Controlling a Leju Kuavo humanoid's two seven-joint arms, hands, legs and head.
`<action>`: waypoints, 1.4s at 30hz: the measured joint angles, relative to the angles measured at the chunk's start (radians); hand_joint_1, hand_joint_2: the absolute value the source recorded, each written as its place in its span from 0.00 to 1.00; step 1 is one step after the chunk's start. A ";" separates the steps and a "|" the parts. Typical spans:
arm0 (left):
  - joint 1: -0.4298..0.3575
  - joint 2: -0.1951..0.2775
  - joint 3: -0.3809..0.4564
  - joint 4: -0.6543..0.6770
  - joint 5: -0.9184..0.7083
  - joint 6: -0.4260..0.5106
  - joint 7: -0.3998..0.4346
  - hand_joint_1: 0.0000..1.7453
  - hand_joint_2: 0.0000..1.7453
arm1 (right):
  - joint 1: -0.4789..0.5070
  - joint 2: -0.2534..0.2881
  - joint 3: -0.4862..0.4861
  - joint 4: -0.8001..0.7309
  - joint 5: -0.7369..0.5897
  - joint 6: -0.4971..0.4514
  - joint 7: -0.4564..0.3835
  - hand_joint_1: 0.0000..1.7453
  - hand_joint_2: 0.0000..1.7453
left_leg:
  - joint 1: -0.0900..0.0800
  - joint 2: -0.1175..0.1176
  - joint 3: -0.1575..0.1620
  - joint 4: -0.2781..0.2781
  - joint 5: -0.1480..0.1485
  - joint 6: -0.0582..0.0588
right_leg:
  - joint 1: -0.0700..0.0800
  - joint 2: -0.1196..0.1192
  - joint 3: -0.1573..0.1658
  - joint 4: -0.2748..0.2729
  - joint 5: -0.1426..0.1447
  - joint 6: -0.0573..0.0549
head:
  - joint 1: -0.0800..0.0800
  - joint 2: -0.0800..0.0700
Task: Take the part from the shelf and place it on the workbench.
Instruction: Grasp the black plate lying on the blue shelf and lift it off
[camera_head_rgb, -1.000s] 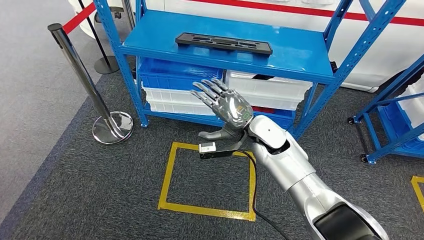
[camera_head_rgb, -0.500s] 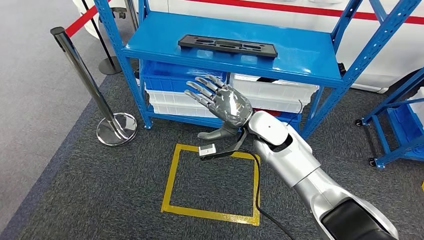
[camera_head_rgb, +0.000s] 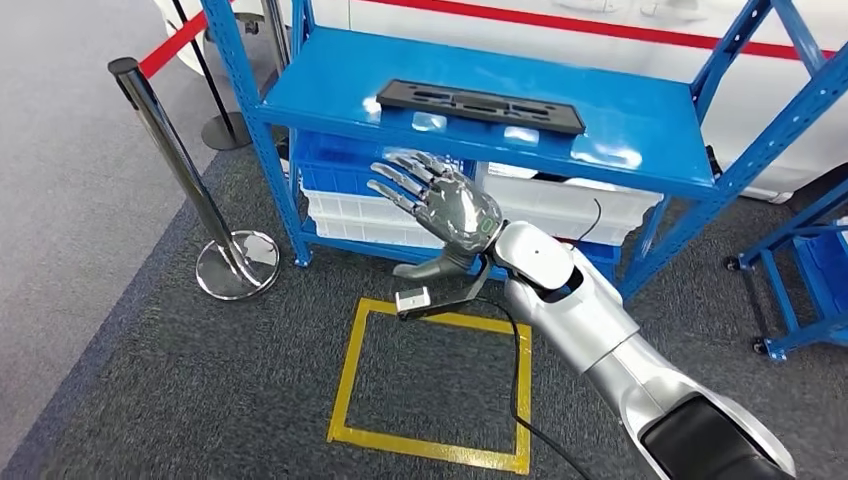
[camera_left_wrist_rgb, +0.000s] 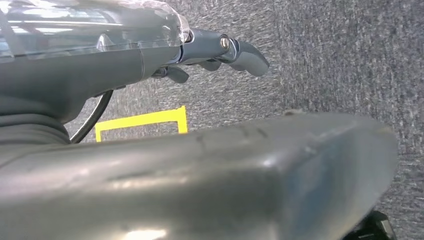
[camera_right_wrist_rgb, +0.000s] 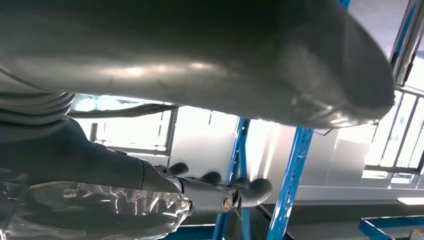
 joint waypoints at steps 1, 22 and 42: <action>0.000 0.000 0.000 0.000 0.000 0.000 0.000 0.00 0.00 | 0.000 0.000 0.000 0.000 0.000 0.003 0.004 0.00 0.00 | 0.000 0.000 0.010 -0.002 -0.008 0.004 | -0.001 0.000 -0.041 0.062 -0.007 0.003 | 0.000 0.000; 0.005 0.005 0.001 0.003 0.012 0.002 0.002 0.00 0.00 | -0.025 0.003 -0.009 0.129 0.039 0.022 0.083 0.00 0.00 | -0.008 -0.003 -0.055 0.207 -0.204 -0.039 | 0.025 0.007 -0.014 -0.113 0.079 -0.064 | 0.000 0.000; 0.003 0.007 0.002 0.004 0.006 0.006 0.008 0.00 0.00 | -0.064 0.004 -0.096 0.346 0.053 0.027 0.094 0.00 0.00 | -0.013 -0.006 0.074 -0.019 -0.047 -0.003 | 0.007 0.009 -0.124 -0.090 0.142 -0.015 | 0.001 0.000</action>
